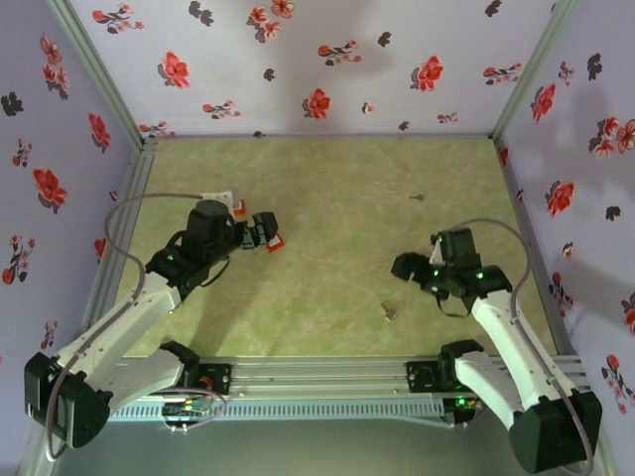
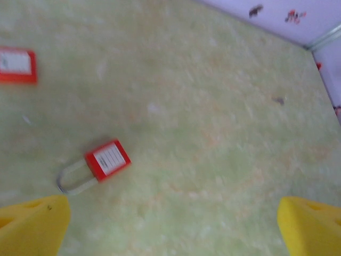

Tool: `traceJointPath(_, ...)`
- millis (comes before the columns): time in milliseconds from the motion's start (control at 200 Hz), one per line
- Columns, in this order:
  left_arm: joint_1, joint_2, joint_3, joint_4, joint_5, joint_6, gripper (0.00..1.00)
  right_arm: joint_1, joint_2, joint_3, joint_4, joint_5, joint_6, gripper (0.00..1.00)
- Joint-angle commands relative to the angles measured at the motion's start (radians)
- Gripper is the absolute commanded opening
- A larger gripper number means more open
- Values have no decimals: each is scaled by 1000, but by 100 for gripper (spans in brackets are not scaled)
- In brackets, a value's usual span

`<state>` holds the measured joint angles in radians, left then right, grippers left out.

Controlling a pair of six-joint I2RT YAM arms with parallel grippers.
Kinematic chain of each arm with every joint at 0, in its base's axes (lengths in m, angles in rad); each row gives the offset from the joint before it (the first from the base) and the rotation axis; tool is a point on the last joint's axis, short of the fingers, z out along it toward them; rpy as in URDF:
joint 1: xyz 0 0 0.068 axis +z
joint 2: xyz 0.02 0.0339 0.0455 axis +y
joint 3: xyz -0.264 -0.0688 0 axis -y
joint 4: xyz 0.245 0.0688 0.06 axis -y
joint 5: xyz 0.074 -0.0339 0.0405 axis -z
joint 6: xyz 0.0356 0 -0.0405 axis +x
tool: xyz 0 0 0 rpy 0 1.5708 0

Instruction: Unlock with the key

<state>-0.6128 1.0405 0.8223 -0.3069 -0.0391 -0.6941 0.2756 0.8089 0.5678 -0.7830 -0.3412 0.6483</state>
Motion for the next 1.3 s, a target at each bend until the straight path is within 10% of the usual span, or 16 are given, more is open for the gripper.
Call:
traceJointPath(0, -53, 59, 38, -63, 63, -135, 100, 67, -32, -73, -113, -47, 124, 72)
traceJointPath(1295, -109, 167, -32, 59, 157, -218, 95, 190, 220, -157, 197, 44, 218, 24)
